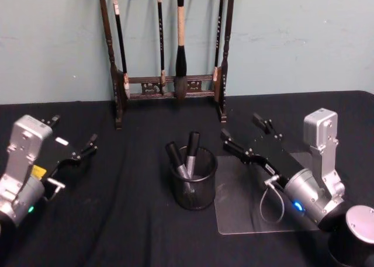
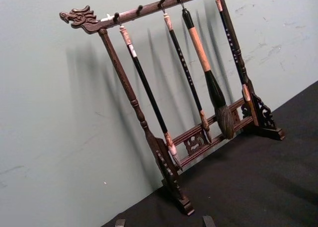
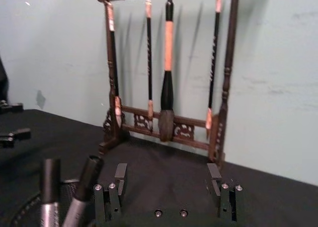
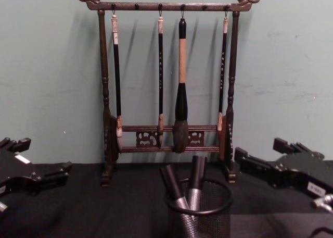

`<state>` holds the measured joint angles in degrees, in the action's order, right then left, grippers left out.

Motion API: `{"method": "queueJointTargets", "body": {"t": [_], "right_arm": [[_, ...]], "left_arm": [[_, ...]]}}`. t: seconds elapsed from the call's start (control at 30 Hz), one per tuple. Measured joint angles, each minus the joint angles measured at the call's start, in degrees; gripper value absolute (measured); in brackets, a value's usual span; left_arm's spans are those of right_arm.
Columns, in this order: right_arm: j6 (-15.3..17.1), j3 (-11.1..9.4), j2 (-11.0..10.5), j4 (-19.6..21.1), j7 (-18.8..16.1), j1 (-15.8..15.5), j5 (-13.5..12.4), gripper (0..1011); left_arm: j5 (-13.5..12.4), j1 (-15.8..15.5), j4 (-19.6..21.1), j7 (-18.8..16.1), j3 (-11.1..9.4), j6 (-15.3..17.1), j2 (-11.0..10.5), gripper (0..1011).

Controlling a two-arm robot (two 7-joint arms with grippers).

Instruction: Pick up the water-based marker from the table and place it into the pen holder.

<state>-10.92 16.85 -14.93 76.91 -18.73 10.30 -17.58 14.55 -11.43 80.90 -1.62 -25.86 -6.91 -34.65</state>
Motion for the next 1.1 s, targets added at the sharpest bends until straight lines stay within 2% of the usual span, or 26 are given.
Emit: {"method": "queueJointTargets", "body": {"t": [0.53, 1.1], "right_arm": [[-0.52, -2.26, 2.15, -4.43, 1.92, -0.96, 2.96, 1003], [-0.53, -3.10, 3.03, -6.20, 1.43, -0.61, 3.65, 1002]], "left_arm": [[0.00, 0.00, 0.00, 0.00, 0.00, 0.00, 0.00, 1009], [0.00, 0.00, 0.00, 0.00, 0.00, 0.00, 0.00, 1009]]}}
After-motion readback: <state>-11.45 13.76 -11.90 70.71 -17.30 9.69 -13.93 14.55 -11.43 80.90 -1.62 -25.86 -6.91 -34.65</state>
